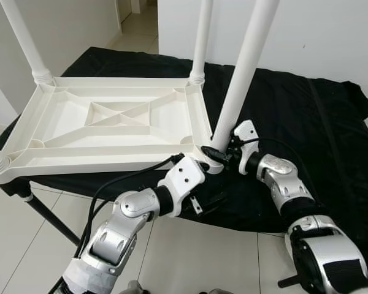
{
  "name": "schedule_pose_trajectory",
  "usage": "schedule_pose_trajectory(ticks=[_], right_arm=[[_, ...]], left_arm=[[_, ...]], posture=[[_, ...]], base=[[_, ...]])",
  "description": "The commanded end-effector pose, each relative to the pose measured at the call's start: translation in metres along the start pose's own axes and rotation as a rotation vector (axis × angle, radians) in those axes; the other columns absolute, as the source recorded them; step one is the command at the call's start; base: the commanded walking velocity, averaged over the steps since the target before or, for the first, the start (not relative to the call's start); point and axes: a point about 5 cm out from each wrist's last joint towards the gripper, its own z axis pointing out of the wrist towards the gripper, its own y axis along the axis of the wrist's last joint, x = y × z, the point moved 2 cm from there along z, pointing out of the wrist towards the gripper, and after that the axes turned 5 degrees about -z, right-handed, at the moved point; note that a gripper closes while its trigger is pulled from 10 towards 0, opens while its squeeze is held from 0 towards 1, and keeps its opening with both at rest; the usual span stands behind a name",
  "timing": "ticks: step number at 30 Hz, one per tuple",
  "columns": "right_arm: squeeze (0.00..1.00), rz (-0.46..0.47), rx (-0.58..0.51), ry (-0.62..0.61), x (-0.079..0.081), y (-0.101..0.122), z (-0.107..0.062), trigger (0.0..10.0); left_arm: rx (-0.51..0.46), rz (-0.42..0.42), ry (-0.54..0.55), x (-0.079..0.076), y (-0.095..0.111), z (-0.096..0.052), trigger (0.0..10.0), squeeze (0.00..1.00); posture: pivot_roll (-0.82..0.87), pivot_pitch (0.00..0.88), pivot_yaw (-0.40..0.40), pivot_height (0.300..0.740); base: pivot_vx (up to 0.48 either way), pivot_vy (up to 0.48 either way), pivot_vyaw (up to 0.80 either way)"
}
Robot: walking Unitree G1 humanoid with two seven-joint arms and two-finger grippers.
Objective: Building children table
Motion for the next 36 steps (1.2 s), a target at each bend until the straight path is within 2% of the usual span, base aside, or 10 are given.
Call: schedule_pose_trajectory(ticks=[1,10,14,19,23,28,29,30,31,36], right_arm=[[0.0,0.017,0.009,-0.04,0.005,-0.005,0.0,10.0],[0.0,0.053,-0.069,-0.263,0.019,0.008,0.002,10.0],[0.0,0.149,-0.065,-0.491,0.032,0.007,-0.001,10.0],[0.0,0.139,-0.019,-0.706,0.046,0.006,-0.005,10.0],[0.0,0.14,-0.012,-0.682,0.057,0.011,-0.001,10.0],[0.0,0.133,-0.015,-0.696,0.049,0.011,-0.009,10.0],[0.76,0.127,-0.013,-0.713,0.044,0.011,-0.012,10.0],[0.76,0.123,-0.01,-0.731,0.041,0.011,-0.015,10.0],[1.0,0.126,-0.025,-0.727,0.039,0.013,-0.017,10.0],[1.0,0.148,-0.076,-0.688,0.033,0.02,-0.02,10.0]], left_arm=[[0.002,0.0,0.042,0.001,0.0,0.001,10.0,0.0],[0.004,-0.003,0.034,0.0,0.0,0.0,10.0,0.0],[0.009,-0.004,0.037,-0.001,-0.001,-0.001,10.0,0.0],[0.012,-0.008,0.04,-0.002,-0.001,-0.001,10.0,0.0],[0.012,-0.01,0.046,-0.001,-0.001,-0.002,10.0,0.0],[0.013,-0.01,0.045,-0.001,-0.001,-0.002,10.0,0.0],[0.013,-0.009,0.044,-0.001,-0.001,-0.002,10.0,0.0],[0.013,-0.008,0.044,0.0,-0.001,-0.001,10.0,0.0],[0.013,-0.008,0.045,0.0,-0.001,-0.001,10.0,0.0],[0.011,-0.009,0.046,-0.001,-0.001,-0.001,10.0,0.0]], posture=[[-0.06,0.053,0.0,0.74],[-0.05,0.062,0.008,0.74],[-0.04,0.064,0.001,0.74],[-0.04,0.065,0.0,0.74],[-0.03,0.065,-0.002,0.74],[-0.03,0.059,-0.002,0.74],[-0.03,0.058,-0.004,0.74],[-0.03,0.058,-0.004,0.74],[-0.03,0.056,-0.006,0.74],[-0.04,0.054,-0.007,0.74]], base=[[0.0,0.0,0.0],[0.0,0.0,0.0],[0.0,0.0,0.0],[0.0,0.0,0.0],[0.0,0.0,0.0],[0.0,0.0,0.0],[0.0,0.0,0.0],[0.0,0.0,0.0],[0.0,0.0,0.0],[0.0,0.0,0.0]])
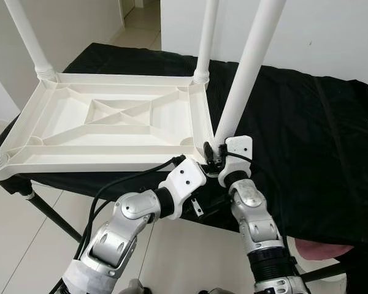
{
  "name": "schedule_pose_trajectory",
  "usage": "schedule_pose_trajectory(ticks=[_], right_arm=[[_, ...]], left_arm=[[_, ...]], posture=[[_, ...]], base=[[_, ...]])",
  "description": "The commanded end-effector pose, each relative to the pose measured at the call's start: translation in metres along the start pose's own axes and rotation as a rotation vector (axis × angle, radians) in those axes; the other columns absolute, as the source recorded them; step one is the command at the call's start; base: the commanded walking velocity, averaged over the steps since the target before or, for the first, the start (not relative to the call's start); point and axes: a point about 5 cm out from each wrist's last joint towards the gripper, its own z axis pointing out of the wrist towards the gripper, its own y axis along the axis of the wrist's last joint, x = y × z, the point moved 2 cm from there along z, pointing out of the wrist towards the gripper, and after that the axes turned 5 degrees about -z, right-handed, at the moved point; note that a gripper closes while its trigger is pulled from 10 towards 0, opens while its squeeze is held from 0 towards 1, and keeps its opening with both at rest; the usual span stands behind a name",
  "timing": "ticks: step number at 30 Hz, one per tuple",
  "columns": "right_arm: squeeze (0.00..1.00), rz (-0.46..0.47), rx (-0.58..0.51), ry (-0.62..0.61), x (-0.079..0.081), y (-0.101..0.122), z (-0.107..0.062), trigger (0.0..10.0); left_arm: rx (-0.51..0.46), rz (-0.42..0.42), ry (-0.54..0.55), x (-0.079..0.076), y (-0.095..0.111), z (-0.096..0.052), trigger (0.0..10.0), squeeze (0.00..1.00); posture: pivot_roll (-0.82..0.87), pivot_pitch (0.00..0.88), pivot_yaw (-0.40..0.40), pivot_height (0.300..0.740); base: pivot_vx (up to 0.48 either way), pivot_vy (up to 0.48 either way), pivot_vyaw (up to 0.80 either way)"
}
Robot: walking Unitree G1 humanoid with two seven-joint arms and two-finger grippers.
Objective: Building children table
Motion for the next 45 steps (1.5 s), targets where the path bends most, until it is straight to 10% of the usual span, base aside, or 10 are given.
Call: schedule_pose_trajectory(ticks=[1,5,6,16,30,31,32,44,45], right_arm=[[1.0,0.021,-0.022,0.015,-0.01,0.006,0.001,10.0],[1.0,0.011,0.019,0.161,-0.019,-0.003,0.003,10.0],[0.0,0.002,0.037,0.23,-0.021,-0.007,0.004,10.0],[0.0,-0.152,0.066,0.704,-0.014,-0.012,0.012,10.0],[0.0,-0.23,0.097,0.788,-0.005,-0.012,0.032,10.0],[0.0,-0.236,0.107,0.806,-0.006,-0.014,0.032,1.6],[0.0,-0.24,0.116,0.813,-0.008,-0.016,0.032,0.0],[0.0,-0.212,0.127,0.777,-0.03,-0.026,0.025,0.0],[0.0,-0.209,0.118,0.757,-0.031,-0.026,0.025,4.2]], left_arm=[[0.005,-0.006,0.054,0.002,-0.001,0.0,10.0,0.0],[0.007,-0.006,0.053,0.002,-0.001,-0.001,10.0,0.0],[0.008,-0.005,0.053,0.003,-0.002,-0.001,10.0,0.0],[0.016,0.011,0.057,0.007,-0.001,-0.004,10.0,0.0],[0.015,0.018,0.064,0.009,0.0,-0.004,10.0,0.0],[0.015,0.019,0.066,0.01,0.0,-0.004,10.0,0.0],[0.015,0.02,0.068,0.01,0.0,-0.005,10.0,0.0],[0.013,0.014,0.059,0.008,0.0,-0.003,10.0,0.0],[0.012,0.014,0.057,0.008,0.0,-0.002,10.0,0.0]], posture=[[-0.04,0.052,-0.009,0.74],[-0.04,0.049,-0.009,0.74],[-0.04,0.048,-0.007,0.74],[-0.03,0.04,0.005,0.74],[-0.02,0.036,0.008,0.74],[-0.01,0.034,0.007,0.74],[-0.01,0.034,0.007,0.74],[-0.03,0.043,0.009,0.74],[-0.03,0.044,0.009,0.74]], base=[[0.0,0.0,0.0],[0.0,0.0,0.0],[0.0,0.0,0.0],[0.0,0.0,0.0],[0.0,0.0,0.0],[0.0,0.0,0.0],[0.0,0.0,0.0],[0.0,0.0,0.0],[0.0,0.0,0.0]])
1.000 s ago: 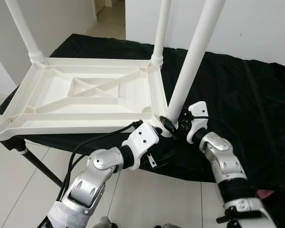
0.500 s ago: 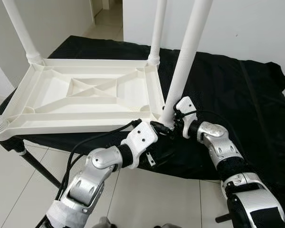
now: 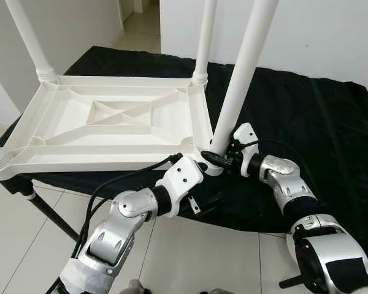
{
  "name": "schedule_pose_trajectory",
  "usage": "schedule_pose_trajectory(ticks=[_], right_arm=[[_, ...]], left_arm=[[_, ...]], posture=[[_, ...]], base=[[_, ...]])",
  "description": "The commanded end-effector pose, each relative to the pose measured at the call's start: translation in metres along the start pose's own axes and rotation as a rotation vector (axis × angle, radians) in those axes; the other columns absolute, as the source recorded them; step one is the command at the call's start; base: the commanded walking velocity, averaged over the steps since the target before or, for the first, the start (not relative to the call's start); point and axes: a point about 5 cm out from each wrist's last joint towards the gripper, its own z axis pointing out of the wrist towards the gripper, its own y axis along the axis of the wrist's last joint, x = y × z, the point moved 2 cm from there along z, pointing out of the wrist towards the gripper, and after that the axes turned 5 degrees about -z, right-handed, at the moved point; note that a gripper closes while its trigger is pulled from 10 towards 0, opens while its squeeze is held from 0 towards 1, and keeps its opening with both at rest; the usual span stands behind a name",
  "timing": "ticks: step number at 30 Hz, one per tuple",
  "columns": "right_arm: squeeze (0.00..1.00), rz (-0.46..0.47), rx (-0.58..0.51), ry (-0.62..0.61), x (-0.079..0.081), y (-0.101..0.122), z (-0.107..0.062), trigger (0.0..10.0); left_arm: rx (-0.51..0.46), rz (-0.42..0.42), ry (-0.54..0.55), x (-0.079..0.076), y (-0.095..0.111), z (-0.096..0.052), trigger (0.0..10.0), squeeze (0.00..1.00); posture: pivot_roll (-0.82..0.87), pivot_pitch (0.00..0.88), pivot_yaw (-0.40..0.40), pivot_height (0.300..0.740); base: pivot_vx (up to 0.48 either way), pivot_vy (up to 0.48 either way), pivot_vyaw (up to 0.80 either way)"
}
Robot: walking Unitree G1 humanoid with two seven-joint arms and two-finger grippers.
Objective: Building children table
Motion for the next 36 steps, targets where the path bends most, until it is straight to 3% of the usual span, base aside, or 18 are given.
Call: schedule_pose_trajectory(ticks=[1,2,3,15,17,20,22,28,30,35,36], right_arm=[[0.0,-0.005,0.041,0.002,0.004,-0.011,-0.006,4.2],[0.0,-0.005,0.041,0.002,0.004,-0.011,-0.006,4.2],[0.0,0.01,0.021,-0.025,0.003,-0.01,-0.007,10.0],[0.0,0.027,-0.079,-0.342,0.009,0.009,-0.002,10.0],[0.0,0.065,-0.06,-0.473,0.009,0.009,-0.003,10.0],[0.0,0.083,-0.047,-0.525,0.009,0.008,-0.003,10.0],[0.0,0.085,-0.018,-0.645,0.015,0.008,-0.005,10.0],[0.0,0.133,0.024,-0.839,0.028,0.008,-0.005,10.0],[0.0,0.149,0.045,-0.875,0.037,0.009,0.0,10.0],[0.0,0.159,0.028,-0.872,0.04,0.014,0.001,10.0],[1.0,0.157,0.014,-0.868,0.038,0.016,-0.001,10.0]], left_arm=[[0.006,0.003,0.043,0.003,0.0,0.0,10.0,0.0],[0.006,0.003,0.043,0.003,0.0,0.0,10.0,0.0],[0.005,0.003,0.041,0.003,0.0,0.001,10.0,0.0],[0.004,-0.005,0.039,-0.001,-0.002,0.001,10.0,0.0],[0.003,-0.006,0.037,-0.001,-0.002,0.002,10.0,0.0],[0.003,-0.006,0.037,-0.001,-0.002,0.002,10.0,0.0],[0.002,-0.006,0.036,-0.002,-0.002,0.002,10.0,0.0],[0.002,-0.004,0.035,-0.002,-0.002,0.002,10.0,0.0],[0.001,-0.002,0.036,-0.002,-0.001,0.003,10.0,0.0],[0.003,-0.003,0.037,-0.002,-0.002,0.002,10.0,0.0],[0.005,-0.003,0.037,-0.001,-0.003,0.002,10.0,0.0]], posture=[[-0.03,0.044,0.009,0.74],[-0.03,0.044,0.009,0.74],[-0.04,0.047,0.008,0.74],[-0.04,0.053,-0.007,0.74],[-0.04,0.052,-0.011,0.74],[-0.04,0.052,-0.011,0.74],[-0.04,0.047,-0.015,0.74],[-0.03,0.038,-0.02,0.74],[-0.03,0.038,-0.02,0.74],[-0.03,0.029,-0.021,0.74],[-0.03,0.02,-0.024,0.74]], base=[[0.0,0.0,0.0],[0.0,0.0,0.0],[0.0,0.0,0.0],[0.0,0.0,0.0],[0.0,0.0,0.0],[0.0,0.0,0.0],[0.0,0.0,0.0],[0.0,0.0,0.0],[0.0,0.0,0.0],[0.0,0.0,0.0],[0.0,0.0,0.0]])
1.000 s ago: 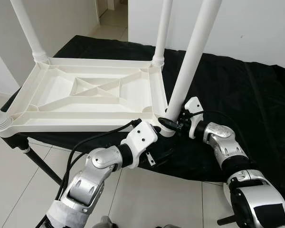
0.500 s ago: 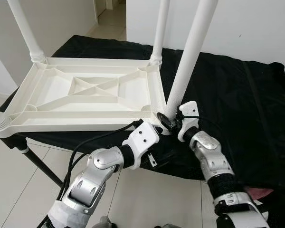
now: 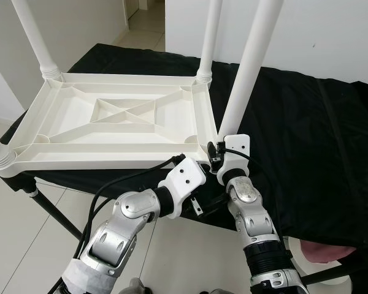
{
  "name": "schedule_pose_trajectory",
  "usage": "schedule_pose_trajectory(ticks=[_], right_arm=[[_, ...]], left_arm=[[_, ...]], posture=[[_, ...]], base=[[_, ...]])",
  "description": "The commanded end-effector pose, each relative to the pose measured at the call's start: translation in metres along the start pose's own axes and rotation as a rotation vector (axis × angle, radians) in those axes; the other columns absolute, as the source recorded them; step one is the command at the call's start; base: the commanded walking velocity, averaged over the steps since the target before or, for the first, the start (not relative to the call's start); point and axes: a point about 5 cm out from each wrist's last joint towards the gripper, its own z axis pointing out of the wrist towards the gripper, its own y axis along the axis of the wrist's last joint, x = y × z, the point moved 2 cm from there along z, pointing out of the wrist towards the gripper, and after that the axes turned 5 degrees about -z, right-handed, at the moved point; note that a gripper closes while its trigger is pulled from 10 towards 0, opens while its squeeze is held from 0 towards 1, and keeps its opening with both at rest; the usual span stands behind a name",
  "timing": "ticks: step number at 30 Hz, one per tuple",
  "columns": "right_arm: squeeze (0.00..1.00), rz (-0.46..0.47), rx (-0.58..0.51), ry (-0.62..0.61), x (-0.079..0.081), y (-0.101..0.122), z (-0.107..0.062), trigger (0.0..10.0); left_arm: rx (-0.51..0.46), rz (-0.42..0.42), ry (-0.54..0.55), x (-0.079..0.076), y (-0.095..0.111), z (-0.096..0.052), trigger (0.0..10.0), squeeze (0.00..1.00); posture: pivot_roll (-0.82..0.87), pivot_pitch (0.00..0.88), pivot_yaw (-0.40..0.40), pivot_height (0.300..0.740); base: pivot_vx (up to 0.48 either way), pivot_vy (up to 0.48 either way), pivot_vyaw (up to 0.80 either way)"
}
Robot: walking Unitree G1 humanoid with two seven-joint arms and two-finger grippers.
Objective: Building children table
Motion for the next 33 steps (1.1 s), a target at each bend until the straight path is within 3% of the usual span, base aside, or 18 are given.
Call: schedule_pose_trajectory(ticks=[1,8,15,16,18,19,20,26,33], right_arm=[[1.0,-0.019,-0.008,-0.032,-0.006,0.002,-0.002,10.0],[1.0,0.05,-0.069,0.067,-0.001,0.012,-0.003,10.0],[1.0,0.053,-0.081,0.13,0.004,0.015,-0.004,10.0],[0.0,0.03,-0.083,0.281,0.002,0.012,-0.002,10.0],[0.0,-0.023,-0.086,0.507,-0.002,0.008,-0.002,10.0],[0.0,-0.023,-0.086,0.507,-0.002,0.008,-0.002,10.0],[0.0,-0.06,-0.082,0.587,-0.006,0.007,-0.002,10.0],[0.0,-0.139,-0.055,0.696,-0.018,0.005,0.011,10.0],[0.0,-0.192,-0.027,0.768,-0.017,0.0,0.024,10.0]], left_arm=[[0.009,0.0,0.05,0.002,-0.003,-0.001,10.0,0.0],[0.013,0.009,0.053,0.004,-0.004,0.0,10.0,0.0],[0.014,0.009,0.054,0.004,-0.005,0.001,10.0,0.0],[0.014,0.01,0.055,0.004,-0.005,0.0,10.0,0.0],[0.014,0.012,0.057,0.004,-0.005,0.0,10.0,0.0],[0.014,0.012,0.057,0.004,-0.005,0.0,10.0,0.0],[0.016,0.013,0.057,0.004,-0.005,-0.001,10.0,0.0],[0.023,0.014,0.068,0.006,-0.006,-0.003,10.0,0.0],[0.025,0.014,0.09,0.009,-0.007,-0.005,10.0,0.0]], posture=[[-0.03,0.02,-0.024,0.74],[-0.03,0.007,-0.032,0.74],[-0.03,0.007,-0.032,0.74],[-0.02,0.006,-0.034,0.74],[-0.02,0.009,-0.034,0.74],[-0.02,0.009,-0.034,0.74],[-0.02,0.009,-0.032,0.74],[-0.01,0.008,-0.031,0.74],[0.0,0.008,-0.029,0.74]], base=[[0.0,0.0,0.0],[0.0,0.0,0.0],[0.0,0.0,0.0],[0.0,0.0,0.0],[0.0,0.0,0.0],[0.0,0.0,0.0],[0.0,0.0,0.0],[0.0,0.0,0.0],[0.0,0.0,0.0]])
